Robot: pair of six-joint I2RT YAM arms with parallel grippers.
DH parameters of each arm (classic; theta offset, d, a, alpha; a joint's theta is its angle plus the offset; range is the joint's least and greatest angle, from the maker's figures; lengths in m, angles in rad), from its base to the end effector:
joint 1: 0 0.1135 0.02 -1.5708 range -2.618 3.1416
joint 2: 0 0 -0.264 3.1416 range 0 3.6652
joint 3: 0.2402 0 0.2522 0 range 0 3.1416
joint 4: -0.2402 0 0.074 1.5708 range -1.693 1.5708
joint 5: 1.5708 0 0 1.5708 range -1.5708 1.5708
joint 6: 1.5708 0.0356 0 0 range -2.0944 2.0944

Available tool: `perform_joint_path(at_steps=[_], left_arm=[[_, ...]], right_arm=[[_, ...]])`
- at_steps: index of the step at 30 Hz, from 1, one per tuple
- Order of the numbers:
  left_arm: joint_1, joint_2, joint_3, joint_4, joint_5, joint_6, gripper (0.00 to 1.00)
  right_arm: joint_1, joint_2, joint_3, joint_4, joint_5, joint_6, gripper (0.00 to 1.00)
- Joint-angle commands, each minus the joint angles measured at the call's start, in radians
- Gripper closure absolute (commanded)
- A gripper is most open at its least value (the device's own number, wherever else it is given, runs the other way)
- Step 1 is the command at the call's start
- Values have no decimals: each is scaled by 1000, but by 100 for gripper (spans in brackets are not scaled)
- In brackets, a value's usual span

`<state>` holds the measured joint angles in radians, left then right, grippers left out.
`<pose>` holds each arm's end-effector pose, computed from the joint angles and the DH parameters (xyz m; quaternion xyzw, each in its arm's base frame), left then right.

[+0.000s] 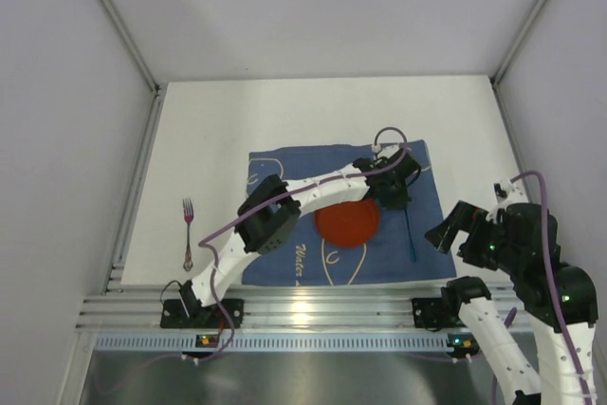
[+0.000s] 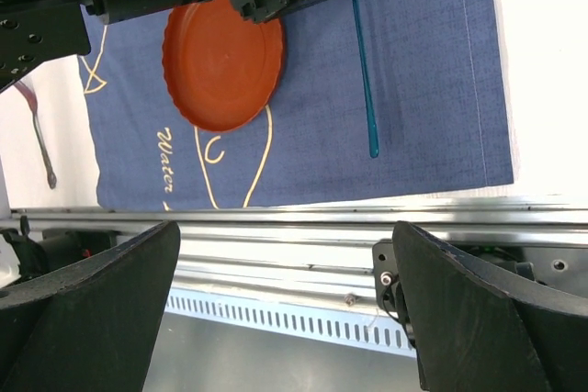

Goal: Set the dinner table for one person

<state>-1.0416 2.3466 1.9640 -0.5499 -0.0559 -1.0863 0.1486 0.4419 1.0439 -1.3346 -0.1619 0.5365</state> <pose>0.2641 -0.4477 0.1782 -0.0300 0.9487 -0.2613 0.1754 0.0292 0.0102 0.3416 0.1432 0.8997 0.2058 0.3572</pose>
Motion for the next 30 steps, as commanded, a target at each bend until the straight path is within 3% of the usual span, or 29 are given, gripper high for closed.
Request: perform_joint_path(at_steps=[1, 4, 6, 8, 13, 16, 19, 20, 21, 23, 25, 26, 30], left_arm=[[-8, 14, 88, 12, 27, 6, 87], [-6, -1, 93, -4, 19, 49, 66], [0, -24, 98, -7, 33, 74, 61], [8, -71, 104, -15, 31, 123, 49], [52, -217, 75, -148, -34, 256, 46], [136, -364, -60, -284, -117, 354, 40], [314, -579, -322, -369, -151, 410, 40], [430, -630, -403, -374, -156, 420, 40], [492, -680, -553, -377, -163, 425, 40], [672, -821, -678, -378, -192, 448, 41], [771, -895, -807, -387, -225, 472, 41], [849, -941, -836, -392, -237, 482, 41], [992, -949, -924, -403, -268, 569, 40]], right_arm=[[6, 20, 10, -161, -2, -27, 0], [6, 27, -15, -152, 1, -32, 0], [6, 29, -34, -138, -1, -32, 0], [8, 32, -45, -120, -7, -32, 0], [6, 52, -77, -83, -19, -30, 0], [6, 69, -84, -60, -22, -32, 0], [6, 86, -96, -31, -30, -35, 0], [6, 89, -102, -15, -33, -35, 0], [6, 95, -116, -8, -37, -35, 0], [6, 101, -139, 15, -47, -35, 0], [6, 113, -154, 32, -57, -35, 0], [8, 119, -159, 47, -62, -35, 0], [6, 155, -174, 81, -77, -41, 0]])
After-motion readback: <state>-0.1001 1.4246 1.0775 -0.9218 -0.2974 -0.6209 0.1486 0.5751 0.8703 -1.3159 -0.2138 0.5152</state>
